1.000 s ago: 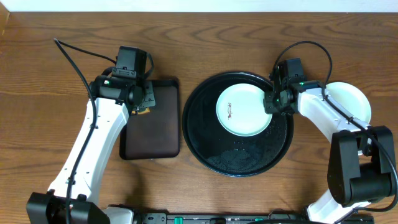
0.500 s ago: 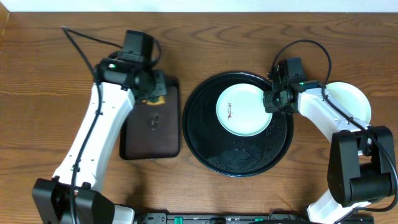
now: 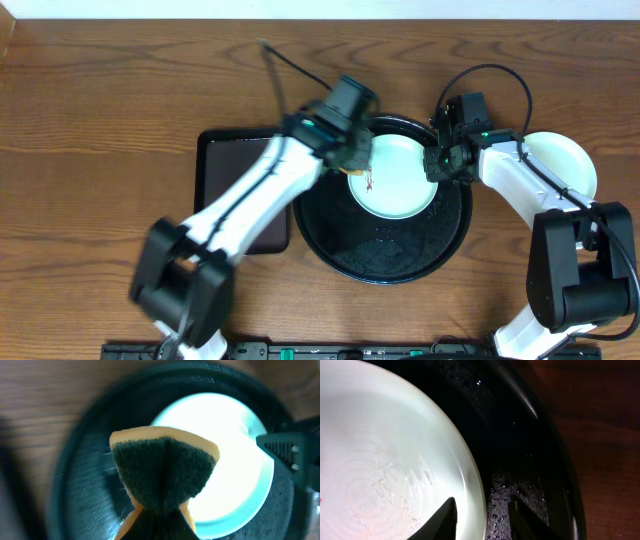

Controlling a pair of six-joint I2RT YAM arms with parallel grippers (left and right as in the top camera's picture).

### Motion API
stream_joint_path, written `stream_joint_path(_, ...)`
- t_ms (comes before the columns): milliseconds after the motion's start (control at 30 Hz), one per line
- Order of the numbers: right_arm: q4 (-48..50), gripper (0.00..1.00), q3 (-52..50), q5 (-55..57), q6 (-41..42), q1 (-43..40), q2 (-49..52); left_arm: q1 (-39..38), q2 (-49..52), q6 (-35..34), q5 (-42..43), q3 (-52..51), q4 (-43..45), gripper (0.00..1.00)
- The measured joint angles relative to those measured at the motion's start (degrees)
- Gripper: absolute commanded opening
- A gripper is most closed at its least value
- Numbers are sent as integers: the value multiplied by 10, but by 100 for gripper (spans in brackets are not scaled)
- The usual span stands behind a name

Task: Clean dirty plates on tray and stack at the side
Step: 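Move the sponge in the left gripper over the remaining pale green plate, then scrub the pale green plate with the sponge in the left gripper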

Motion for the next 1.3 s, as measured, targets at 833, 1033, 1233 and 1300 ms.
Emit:
stream_joint_path(833, 7, 16, 0, -9, -4, 0, 0, -49, 98, 0, -49, 0, 48, 8)
stream_joint_path(1033, 9, 15, 0, -16, -5, 0, 0, -49, 103, 0, -49, 0, 48, 8)
stream_joint_path(1233, 16, 11, -6, -12, -7, 0, 0, -49, 103, 0, -51, 0, 48, 8)
stream_joint_path(1300, 19, 9, -11, -7, -7, 0, 0, -49, 103, 0, -51, 0, 48, 8)
